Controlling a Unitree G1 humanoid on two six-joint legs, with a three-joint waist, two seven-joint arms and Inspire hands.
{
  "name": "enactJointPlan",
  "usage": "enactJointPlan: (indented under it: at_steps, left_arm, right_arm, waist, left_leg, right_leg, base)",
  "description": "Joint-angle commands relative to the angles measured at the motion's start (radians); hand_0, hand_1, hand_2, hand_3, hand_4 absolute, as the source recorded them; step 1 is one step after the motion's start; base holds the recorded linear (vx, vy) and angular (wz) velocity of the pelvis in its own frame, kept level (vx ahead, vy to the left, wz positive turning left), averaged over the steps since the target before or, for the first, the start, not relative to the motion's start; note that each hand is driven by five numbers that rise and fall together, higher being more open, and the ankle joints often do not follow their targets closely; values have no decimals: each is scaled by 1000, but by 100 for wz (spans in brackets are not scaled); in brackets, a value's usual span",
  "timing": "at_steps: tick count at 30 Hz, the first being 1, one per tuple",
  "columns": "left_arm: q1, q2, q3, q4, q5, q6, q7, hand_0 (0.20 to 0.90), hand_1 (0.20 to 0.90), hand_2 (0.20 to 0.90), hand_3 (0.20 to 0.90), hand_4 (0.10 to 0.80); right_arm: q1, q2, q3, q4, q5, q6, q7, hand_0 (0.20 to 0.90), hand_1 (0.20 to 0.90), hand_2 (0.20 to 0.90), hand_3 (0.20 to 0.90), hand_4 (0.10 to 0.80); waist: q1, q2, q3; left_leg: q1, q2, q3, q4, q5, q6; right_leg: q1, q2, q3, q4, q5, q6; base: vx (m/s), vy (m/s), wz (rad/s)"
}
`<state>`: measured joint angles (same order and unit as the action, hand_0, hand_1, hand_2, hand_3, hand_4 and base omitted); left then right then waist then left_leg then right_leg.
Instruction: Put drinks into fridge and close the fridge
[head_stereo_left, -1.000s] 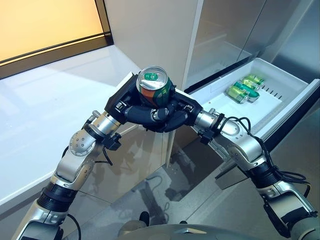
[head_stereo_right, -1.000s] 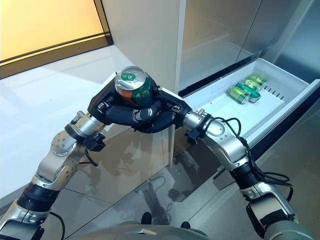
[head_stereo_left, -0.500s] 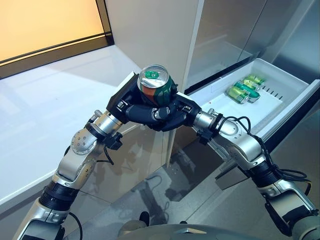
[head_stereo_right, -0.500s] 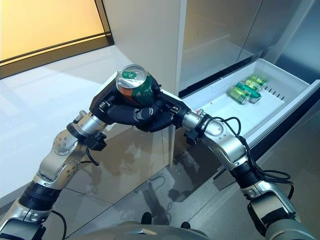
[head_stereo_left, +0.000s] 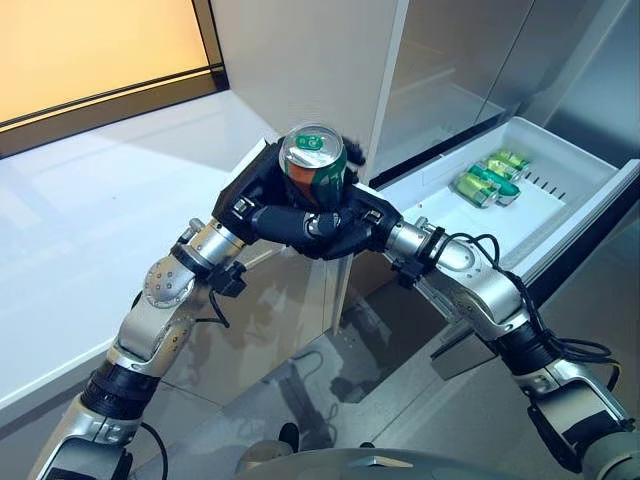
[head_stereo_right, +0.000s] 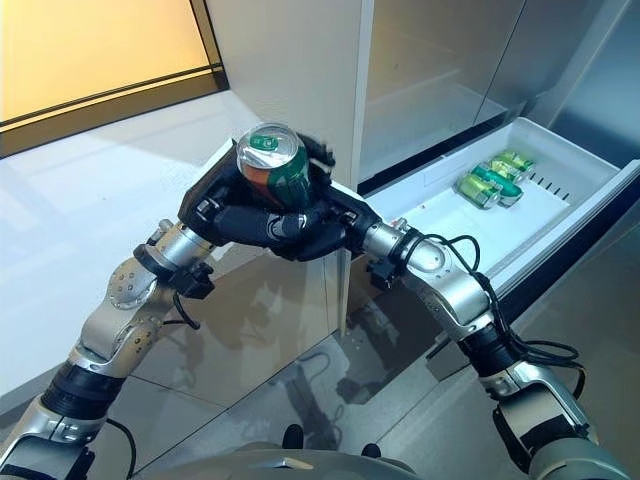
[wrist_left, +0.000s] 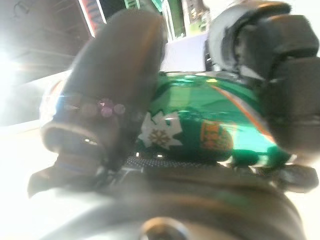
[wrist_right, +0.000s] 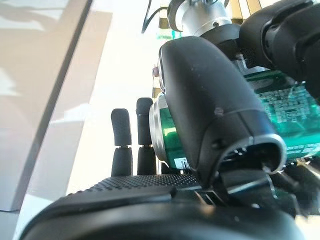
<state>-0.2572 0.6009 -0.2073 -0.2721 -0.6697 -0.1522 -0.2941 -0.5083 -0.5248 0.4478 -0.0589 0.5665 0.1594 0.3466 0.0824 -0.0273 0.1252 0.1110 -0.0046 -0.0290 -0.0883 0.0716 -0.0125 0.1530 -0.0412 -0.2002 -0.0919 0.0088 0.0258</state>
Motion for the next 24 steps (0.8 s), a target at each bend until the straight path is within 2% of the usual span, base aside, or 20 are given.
enactJointPlan:
  at_steps: [1,16,24]
  left_arm:
    - [-171,-35,12,-51,-57,-121,4,900,900,900,900,800]
    - [-109,-13,89,-32,-32,-138,46,900,900,900,900,800]
    - [13,-32,185,-11,-3,-158,114,900,900,900,900,800]
  right_arm:
    - [-178,87,-64,-76,62,-162,-35,300,300,300,200,100]
    - [-169,70,-148,-115,55,-248,-163,300,300,300,200,100]
    - [-135,49,-229,-211,73,-277,-181,300,300,300,200,100]
  waist:
    - [-8,0,-106]
    - [-3,2,-108]
    - [3,2,-108]
  left_leg:
    - [18,-38,-43,1,-109,11]
    - [16,-37,-47,1,-108,11]
    - [13,-37,-52,1,-108,13]
  right_leg:
    - [-5,-7,27,10,-12,46]
    - [-5,-3,29,8,-13,43]
    - [-8,-1,31,9,-13,41]
  base:
    - [-33,2,0]
    - [0,0,0]
    - [0,0,0]
